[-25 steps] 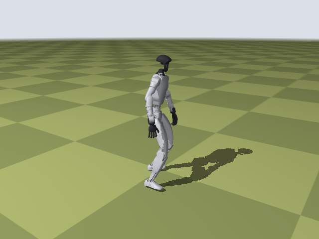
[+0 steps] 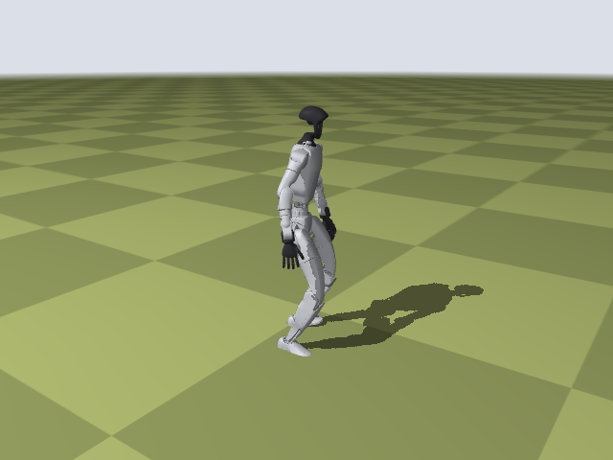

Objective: Sport exercise

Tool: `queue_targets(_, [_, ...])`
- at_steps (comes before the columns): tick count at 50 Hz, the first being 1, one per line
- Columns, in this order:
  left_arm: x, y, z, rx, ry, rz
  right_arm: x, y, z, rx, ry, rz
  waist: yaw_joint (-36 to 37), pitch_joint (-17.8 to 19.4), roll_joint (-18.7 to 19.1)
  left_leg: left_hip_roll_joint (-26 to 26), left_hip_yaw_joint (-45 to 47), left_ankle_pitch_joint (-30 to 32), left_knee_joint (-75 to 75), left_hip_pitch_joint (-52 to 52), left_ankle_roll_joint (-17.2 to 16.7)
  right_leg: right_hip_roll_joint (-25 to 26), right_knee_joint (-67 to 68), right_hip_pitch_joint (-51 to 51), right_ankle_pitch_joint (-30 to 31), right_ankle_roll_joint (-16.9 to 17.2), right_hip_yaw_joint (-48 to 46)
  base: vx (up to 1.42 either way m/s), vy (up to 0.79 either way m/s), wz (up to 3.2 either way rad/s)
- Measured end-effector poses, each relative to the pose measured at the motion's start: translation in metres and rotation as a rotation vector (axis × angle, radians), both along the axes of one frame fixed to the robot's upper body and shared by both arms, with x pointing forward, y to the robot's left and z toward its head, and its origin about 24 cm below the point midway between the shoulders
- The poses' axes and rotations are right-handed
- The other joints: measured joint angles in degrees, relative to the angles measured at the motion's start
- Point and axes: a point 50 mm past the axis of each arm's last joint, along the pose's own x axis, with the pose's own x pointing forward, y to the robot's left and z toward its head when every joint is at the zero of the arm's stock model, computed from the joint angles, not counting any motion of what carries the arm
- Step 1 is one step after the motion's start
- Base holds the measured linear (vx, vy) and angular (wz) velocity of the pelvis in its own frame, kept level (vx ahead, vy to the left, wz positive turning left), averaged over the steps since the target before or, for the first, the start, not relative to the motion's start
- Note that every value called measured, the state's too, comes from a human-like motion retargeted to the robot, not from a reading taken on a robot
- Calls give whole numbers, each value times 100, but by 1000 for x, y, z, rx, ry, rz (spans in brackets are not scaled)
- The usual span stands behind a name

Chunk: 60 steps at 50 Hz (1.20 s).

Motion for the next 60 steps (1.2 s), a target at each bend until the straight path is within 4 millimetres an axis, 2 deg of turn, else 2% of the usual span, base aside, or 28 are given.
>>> queue_targets(3, [-13, -4, -5, -53, 40, 105, -17, 7, -5, 34, -5, -105, -6, -331, 73, -211, -129, 2268, -1992, 480, -592, 394, -1798, 500, 2214, 310, 133, -3, -14, 14])
queue_targets(4, [-16, -2, -5, -56, 51, 116, -20, 8, -5, 37, -9, -115, -25, -423, 94, -229, -108, 2762, -2350, 538, -708, 477, -2135, 558, 2647, 356, 194, -5, -12, 24])
queue_targets(5, [-19, 1, -6, -53, 62, 120, -23, 9, -5, 38, -13, -119, -42, -502, 117, -240, -87, 3145, -2584, 564, -798, 546, -2372, 592, 2946, 379, 255, -7, -10, 20])
queue_targets(7, [-25, 6, -6, -26, 83, 94, -26, 11, -4, 38, -31, -115, -55, -577, 132, -277, -81, 3248, -2416, 512, -835, 599, -2308, 605, 2953, 350, 395, -8, -9, 14])
queue_targets(10, [-29, 15, -5, 25, 99, 24, -25, 14, -2, 41, -61, -103, -84, -690, 138, -251, 98, 2973, -2081, 550, -757, 567, -2133, 712, 2664, 215, 398, -10, -9, -1])
queue_targets(12, [-32, 21, -4, 59, 106, -29, -21, 16, 0, 52, -76, -81, -93, -718, 106, -192, 198, 2270, -1585, 571, -611, 511, -1789, 770, 1960, 82, 404, -13, -9, -19])
queue_targets(16, [-25, 35, 1, 161, 103, -162, -8, 20, -1, 55, -65, 21, -126, -388, 24, 115, 343, -302, 104, 301, -19, 344, -296, 532, -847, -294, 381, -18, -10, -6])
queue_targets(17, [-22, 36, 2, 178, 102, -178, -4, 22, -3, 52, -56, 42, -151, -271, 1, 192, 376, -749, 418, 191, 113, 293, 38, 411, -1345, -348, 348, -22, -12, 35])
queue_targets(18, [-20, 34, 2, 180, 98, -181, -1, 24, -5, 51, -49, 56, -193, -195, -41, 217, 412, -888, 511, 88, 217, 226, 230, 287, -1534, -355, 310, -22, -12, 39])
queue_targets(20, [-16, 27, 0, 160, 85, -173, 5, 31, -9, 59, -41, 61, -234, -156, -12, 224, 395, -844, 407, -21, 200, 250, 135, 203, -1423, -355, 239, -18, -9, 26])
queue_targets(26, [-9, 8, -1, 72, 57, -175, 2, 39, -16, 97, -25, -10, -195, -472, 191, -19, 102, 589, -1755, 218, -216, 738, -1927, 523, 124, -273, 176, -12, -7, 32])
queue_targets(30, [-1, 8, 1, 78, 31, -198, 0, 38, -17, 85, -20, -11, -157, -585, 207, -152, -77, 879, -2216, 139, -278, 853, -2210, 421, 315, -306, 225, -8, -4, 40])
queue_targets(34, [3, 7, 2, 88, 14, -187, 14, 37, -14, 59, -55, 21, -123, -482, 181, -149, -179, 530, -1583, -189, -141, 872, -1671, 156, -11, -356, 267, -5, -1, 30])
queue_targets(38, [-2, 5, -1, 87, 34, -166, 31, 42, -11, 66, -108, 59, -106, -251, 147, -60, -290, -117, -118, -700, 65, 836, -388, -284, -717, -421, 389, -1, 0, 5])
queue_targets(42, [-11, 7, -5, 101, 76, -157, 45, 46, -7, 83, -153, 97, -162, -59, 71, 9, -293, -847, 1458, -1215, 392, 710, 1167, -832, -1593, -468, 520, 1, 0, 6])
queue_targets(45, [-13, 9, -6, 122, 91, -138, 50, 43, -3, 72, -172, 106, -385, -117, -125, -228, -258, -934, 1893, -1609, 752, 371, 1955, -1275, -2022, -430, 592, 2, 3, 58])
queue_targets(47, [-12, 9, -5, 112, 72, -97, 43, 38, -4, 60, -158, 80, -445, -216, -106, -280, -176, -934, 1703, -1433, 743, 331, 1802, -1159, -1845, -381, 601, 16, 8, 10])
queue_targets(48, [-11, 8, -5, 101, 56, -76, 37, 33, -4, 51, -145, 58, -395, -185, -13, -203, -110, -934, 1487, -1109, 629, 445, 1476, -861, -1588, -360, 585, 23, 11, -30])
queue_targets(49, [-11, 7, -4, 85, 44, -55, 29, 29, -4, 42, -129, 32, -366, -188, 67, -192, -66, -665, 1057, -760, 466, 543, 999, -533, -1171, -324, 579, 23, 12, -31])
queue_targets(50, [-11, 5, -4, 65, 32, -36, 21, 24, -4, 33, -112, 4, -349, -207, 141, -214, -33, -261, 518, -401, 279, 632, 446, -190, -673, -281, 579, 20, 10, 3])
queue_targets(53, [-12, 0, -4, 4, 25, 14, -4, 13, -6, -4, -50, -51, -444, -462, 262, -356, 50, 1821, -1495, 472, -338, 795, -1354, 561, 1239, 74, 716, 18, 10, 25])
queue_targets(55, [-10, -1, -3, -17, 25, 15, -14, 5, -5, -28, -8, -54, -510, -610, 346, -416, 112, 2915, -2575, 819, -598, 785, -2053, 746, 2223, 182, 700, 15, 10, 15])
queue_targets(57, [-7, 1, -1, -21, 24, -11, -20, -1, -3, -47, 16, -48, -562, -687, 397, -459, 140, 3367, -3031, 929, -699, 820, -2267, 730, 2614, 217, 739, 12, 9, 13])
queue_targets(60, [0, 3, 1, -4, 19, -84, -22, -4, -2, -58, 23, -32, -583, -743, 381, -540, 129, 3266, -3110, 914, -702, 924, -2332, 658, 2573, 236, 829, 8, 8, -2])
